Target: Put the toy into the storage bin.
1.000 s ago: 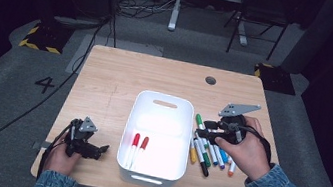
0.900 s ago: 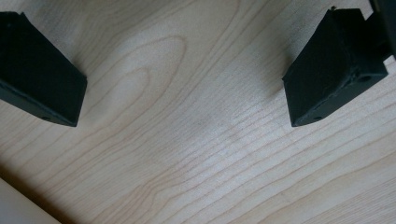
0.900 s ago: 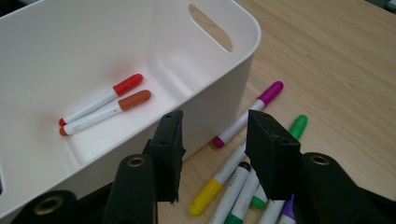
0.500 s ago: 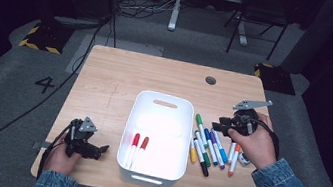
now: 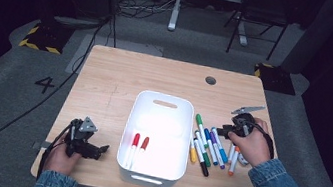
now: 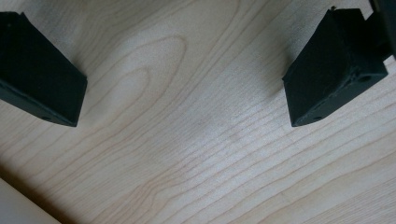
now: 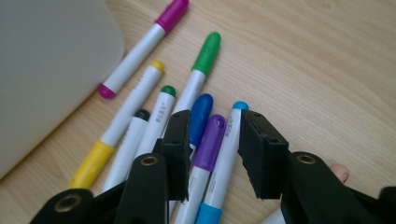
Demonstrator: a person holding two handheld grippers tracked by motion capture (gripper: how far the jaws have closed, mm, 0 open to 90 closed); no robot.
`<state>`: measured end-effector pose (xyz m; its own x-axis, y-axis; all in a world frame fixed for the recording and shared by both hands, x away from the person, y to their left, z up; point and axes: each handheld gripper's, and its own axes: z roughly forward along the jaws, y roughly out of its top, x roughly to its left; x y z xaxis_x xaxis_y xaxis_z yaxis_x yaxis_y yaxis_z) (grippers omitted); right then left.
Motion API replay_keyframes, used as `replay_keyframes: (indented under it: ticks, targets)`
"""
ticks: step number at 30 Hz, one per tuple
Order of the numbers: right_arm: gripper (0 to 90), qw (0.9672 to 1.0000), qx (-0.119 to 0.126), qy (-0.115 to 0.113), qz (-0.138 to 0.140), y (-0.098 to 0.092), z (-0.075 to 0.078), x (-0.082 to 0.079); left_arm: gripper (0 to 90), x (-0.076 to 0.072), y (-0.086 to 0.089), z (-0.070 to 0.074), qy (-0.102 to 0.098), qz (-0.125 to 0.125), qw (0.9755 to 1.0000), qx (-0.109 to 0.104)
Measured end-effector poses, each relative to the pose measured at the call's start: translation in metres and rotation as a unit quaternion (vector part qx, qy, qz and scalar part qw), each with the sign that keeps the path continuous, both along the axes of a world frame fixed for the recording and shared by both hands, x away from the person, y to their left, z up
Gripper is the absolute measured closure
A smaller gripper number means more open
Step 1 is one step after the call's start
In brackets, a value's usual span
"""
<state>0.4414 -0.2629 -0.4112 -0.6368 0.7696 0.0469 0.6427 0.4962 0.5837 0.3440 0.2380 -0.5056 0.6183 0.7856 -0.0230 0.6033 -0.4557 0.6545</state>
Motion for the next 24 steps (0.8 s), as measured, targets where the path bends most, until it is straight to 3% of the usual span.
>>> replay_keyframes:
  ticks: [7,17,24]
  targets:
    - [65.3,0.9994,-0.021,0.024,-0.014,-0.005,-0.025,0.008,0.0,0.0,0.0,0.0,0.0,0.0,1.0,0.0]
    - [67.3,0.9979,-0.033,0.052,-0.018,-0.006,-0.046,0.009,0.0,0.0,0.0,0.0,-0.001,0.0,1.0,0.001]
    - [69.0,0.9975,-0.042,0.05,-0.026,-0.007,-0.052,0.011,0.0,0.0,0.0,0.0,0.0,0.0,1.0,0.001]
